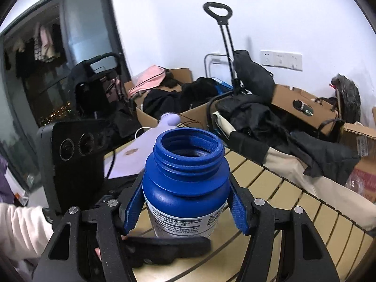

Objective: Flip cup upright
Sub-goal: 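Grasp the bottle upright with the right gripper while the left gripper releases it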

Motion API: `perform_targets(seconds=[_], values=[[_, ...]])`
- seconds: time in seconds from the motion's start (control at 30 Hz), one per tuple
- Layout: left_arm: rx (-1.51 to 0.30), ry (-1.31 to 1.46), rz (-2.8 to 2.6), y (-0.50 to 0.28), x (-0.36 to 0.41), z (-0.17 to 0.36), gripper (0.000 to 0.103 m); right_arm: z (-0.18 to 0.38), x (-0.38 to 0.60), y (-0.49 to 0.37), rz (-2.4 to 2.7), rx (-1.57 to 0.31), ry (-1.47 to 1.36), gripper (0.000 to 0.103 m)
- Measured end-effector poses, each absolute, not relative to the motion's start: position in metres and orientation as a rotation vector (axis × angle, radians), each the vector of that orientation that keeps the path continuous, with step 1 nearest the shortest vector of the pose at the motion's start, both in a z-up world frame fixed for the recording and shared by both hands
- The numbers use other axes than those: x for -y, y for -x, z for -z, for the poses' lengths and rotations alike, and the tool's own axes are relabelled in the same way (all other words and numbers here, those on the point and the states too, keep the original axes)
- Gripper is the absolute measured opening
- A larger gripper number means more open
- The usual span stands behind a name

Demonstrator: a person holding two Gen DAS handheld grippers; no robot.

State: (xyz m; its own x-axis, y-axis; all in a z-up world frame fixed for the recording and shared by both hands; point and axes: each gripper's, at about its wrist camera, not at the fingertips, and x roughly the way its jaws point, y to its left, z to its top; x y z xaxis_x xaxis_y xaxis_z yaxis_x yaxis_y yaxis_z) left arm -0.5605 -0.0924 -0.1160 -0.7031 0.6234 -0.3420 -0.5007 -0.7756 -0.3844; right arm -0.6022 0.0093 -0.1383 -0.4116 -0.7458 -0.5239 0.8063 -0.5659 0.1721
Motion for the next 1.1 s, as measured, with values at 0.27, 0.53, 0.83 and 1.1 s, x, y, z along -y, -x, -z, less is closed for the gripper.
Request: perform_targets(seconds=[0.27, 0.53, 0.83, 1.1], values=[[0.332, 0.644, -2.332, 0.559, 0.074, 0.134, 0.059, 0.154, -0.017, 0.594, 2.050, -0.121, -0.657, 0.068], [0.222, 0.647, -2.409, 0.540, 0.059, 0.142, 0.059, 0.167, -0.025, 0.580, 2.052, -0.145, -0.660, 0.068], [0.180, 0.552, -2.526, 0.554, 0.061, 0.116, 0.059, 0.151, -0.027, 0.598, 1.994, -0.154, -0.593, 0.068], [0.098, 0.532, -2.578, 0.529, 0.063, 0.120, 0.059, 0.156, -0.022, 0.575, 1.995, -0.090, -0.588, 0.068]])
